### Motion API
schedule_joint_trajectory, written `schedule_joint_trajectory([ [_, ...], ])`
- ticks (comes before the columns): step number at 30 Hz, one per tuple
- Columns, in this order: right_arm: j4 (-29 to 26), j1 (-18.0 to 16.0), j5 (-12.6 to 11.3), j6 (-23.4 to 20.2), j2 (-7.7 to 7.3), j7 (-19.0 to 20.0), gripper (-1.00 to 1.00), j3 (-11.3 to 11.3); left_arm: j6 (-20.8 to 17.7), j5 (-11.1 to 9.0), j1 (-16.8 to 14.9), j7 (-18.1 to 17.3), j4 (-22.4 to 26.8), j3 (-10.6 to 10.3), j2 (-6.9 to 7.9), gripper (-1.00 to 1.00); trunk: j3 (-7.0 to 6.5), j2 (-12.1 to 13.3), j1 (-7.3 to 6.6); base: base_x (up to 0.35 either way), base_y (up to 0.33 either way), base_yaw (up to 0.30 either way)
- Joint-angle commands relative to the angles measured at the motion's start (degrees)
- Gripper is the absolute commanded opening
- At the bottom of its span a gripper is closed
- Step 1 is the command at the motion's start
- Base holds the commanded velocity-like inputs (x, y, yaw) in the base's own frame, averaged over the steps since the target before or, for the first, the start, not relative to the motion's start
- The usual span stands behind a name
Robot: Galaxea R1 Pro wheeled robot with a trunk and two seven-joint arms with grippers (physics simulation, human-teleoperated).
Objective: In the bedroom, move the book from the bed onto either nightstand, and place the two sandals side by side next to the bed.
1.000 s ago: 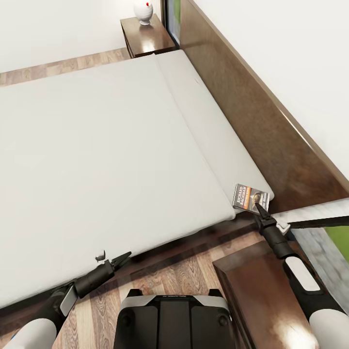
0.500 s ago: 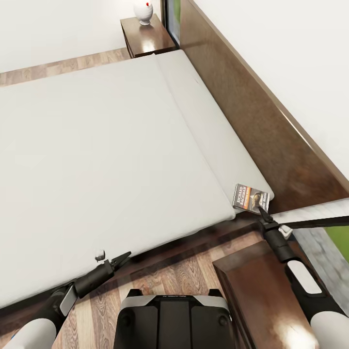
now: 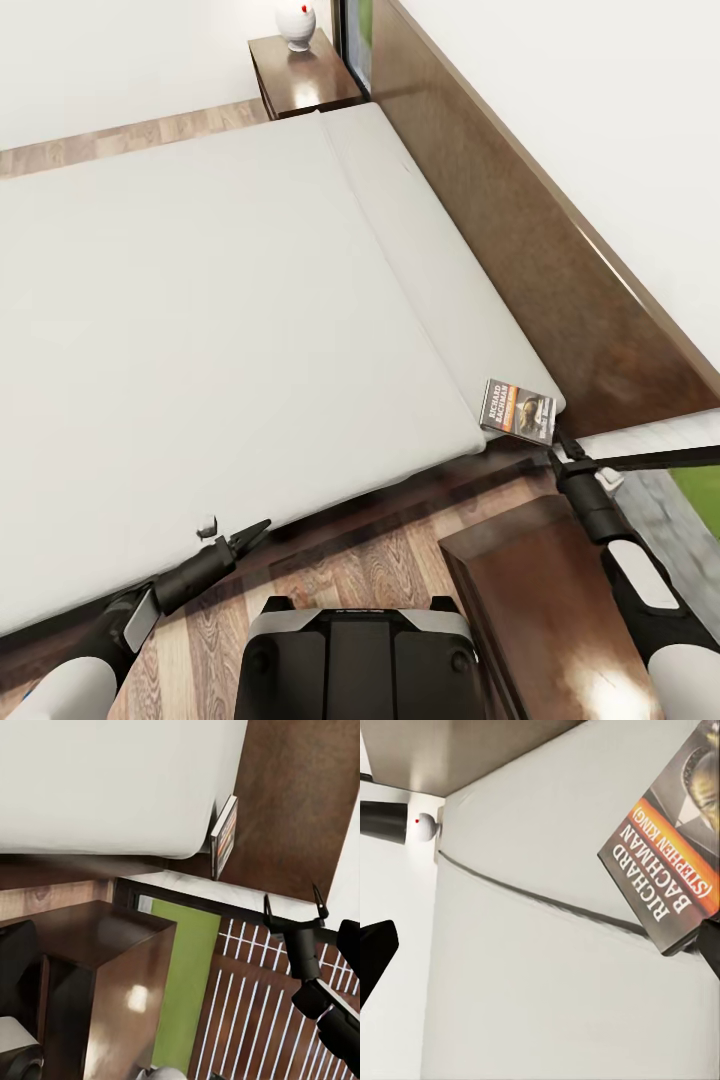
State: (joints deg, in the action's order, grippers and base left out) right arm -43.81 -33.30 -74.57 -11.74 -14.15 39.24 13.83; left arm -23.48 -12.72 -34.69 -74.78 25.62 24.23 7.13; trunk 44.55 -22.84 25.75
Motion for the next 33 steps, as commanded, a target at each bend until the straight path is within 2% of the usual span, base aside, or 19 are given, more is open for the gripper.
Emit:
schedule_joint_trajectory([
  [1, 0.04, -0.02, -0.58, -0.57, 0.00, 0.14, 1.00, 0.58, -0.60, -0.03, -0.02, -0.20, -0.01, 0.11, -0.01, 1.00, 0.06, -0.08, 0.03, 0.000, 0.000, 0.000],
  [26, 1.27, -0.02, -0.58, -0.69, -0.03, 0.14, 1.00, 1.14, -0.60, -0.05, -0.02, -0.19, -0.03, 0.11, 0.03, 1.00, 4.36, -9.71, 5.30, 0.000, 0.000, 0.000],
  [29, 2.86, -0.02, -0.64, -1.31, -0.60, 0.12, 1.00, 1.64, -0.62, -0.09, -0.02, -0.19, -0.04, 0.11, 0.06, 1.00, 4.36, -9.71, 5.30, 0.000, 0.000, 0.000],
  [31, 3.98, -0.02, -1.32, -3.33, -1.54, 0.13, 1.00, 2.00, -0.64, -0.10, -0.02, -0.19, -0.04, 0.11, 0.07, 1.00, 4.36, -9.71, 5.30, 0.000, 0.000, 0.000],
  [33, 4.63, -0.02, -3.20, -6.84, -2.21, 0.10, 1.00, 2.21, -0.66, -0.07, -0.02, -0.23, -0.05, 0.14, 0.07, 1.00, 4.36, -9.71, 5.30, 0.000, 0.000, 0.000],
])
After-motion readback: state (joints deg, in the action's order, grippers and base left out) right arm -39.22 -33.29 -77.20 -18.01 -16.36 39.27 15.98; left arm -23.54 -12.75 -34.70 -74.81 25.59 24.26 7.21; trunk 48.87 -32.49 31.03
